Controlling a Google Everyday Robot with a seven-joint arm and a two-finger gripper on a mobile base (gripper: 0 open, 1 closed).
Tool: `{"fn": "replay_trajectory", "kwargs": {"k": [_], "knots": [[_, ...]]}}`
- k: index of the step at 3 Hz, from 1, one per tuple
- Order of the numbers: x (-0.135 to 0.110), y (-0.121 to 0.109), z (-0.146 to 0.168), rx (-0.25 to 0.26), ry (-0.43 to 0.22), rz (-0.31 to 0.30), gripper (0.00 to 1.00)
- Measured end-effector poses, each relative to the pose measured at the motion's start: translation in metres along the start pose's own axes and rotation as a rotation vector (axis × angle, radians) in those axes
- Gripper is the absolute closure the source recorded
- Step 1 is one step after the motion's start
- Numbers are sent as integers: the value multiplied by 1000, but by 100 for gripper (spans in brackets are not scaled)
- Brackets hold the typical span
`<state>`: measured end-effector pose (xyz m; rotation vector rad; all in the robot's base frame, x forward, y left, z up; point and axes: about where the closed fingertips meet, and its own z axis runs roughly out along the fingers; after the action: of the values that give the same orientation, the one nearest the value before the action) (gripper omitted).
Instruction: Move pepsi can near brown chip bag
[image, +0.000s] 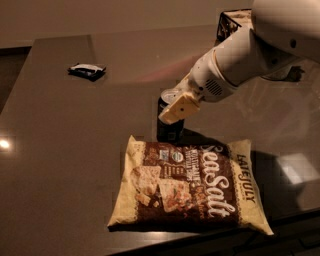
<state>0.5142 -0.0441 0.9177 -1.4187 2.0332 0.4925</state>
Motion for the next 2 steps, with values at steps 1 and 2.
{"fn": "replay_trajectory", "kwargs": {"k": [1,2], "knots": [[9,3,-4,1,18,-2,37],[8,5,-4,0,19,-5,12]]}}
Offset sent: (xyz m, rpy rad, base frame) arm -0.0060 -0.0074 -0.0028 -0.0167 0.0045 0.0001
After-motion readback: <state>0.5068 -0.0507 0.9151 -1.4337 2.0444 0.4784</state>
